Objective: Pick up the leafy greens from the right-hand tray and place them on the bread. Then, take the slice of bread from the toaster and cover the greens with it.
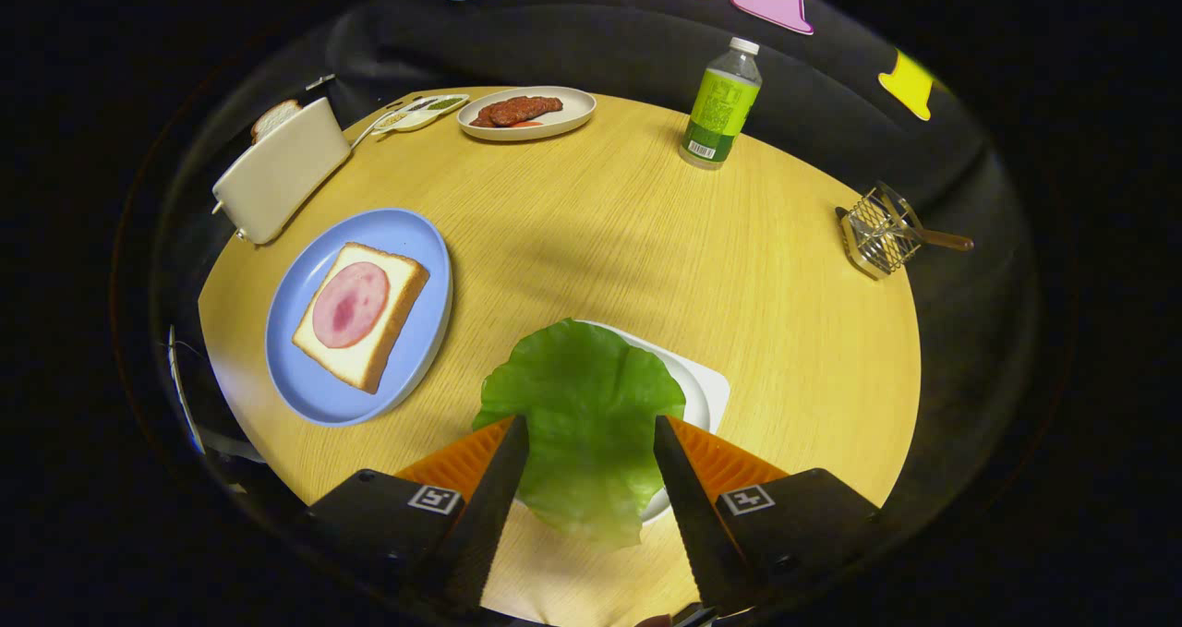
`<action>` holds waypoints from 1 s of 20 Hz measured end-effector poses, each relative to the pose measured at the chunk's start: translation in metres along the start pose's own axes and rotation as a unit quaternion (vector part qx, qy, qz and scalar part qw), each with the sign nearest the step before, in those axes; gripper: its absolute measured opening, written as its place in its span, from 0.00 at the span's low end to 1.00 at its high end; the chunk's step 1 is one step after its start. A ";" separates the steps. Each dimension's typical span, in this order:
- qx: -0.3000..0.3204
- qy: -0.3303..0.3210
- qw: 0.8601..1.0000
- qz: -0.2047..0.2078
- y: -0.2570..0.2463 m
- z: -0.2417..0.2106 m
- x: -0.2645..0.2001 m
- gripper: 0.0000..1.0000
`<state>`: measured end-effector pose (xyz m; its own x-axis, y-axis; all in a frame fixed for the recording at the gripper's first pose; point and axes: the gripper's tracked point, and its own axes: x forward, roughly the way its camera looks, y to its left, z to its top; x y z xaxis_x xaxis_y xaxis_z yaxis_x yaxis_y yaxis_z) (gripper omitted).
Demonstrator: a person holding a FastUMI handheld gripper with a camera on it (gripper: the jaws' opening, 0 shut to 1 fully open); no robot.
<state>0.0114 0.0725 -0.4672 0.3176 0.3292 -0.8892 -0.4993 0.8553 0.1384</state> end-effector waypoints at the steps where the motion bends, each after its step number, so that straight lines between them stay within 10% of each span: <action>1: 0.003 0.011 1.000 0.005 0.000 -0.003 0.006 0.83; 7: -0.011 0.019 0.999 0.029 0.009 -0.010 0.013 0.56; 10: -0.032 0.008 0.999 0.030 0.014 -0.007 0.011 0.12; 20: -0.008 -0.051 0.999 0.016 0.017 0.036 -0.065 0.06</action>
<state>0.0114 0.0796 -0.3916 0.3810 0.3958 -0.8356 -0.5237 0.8372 0.1577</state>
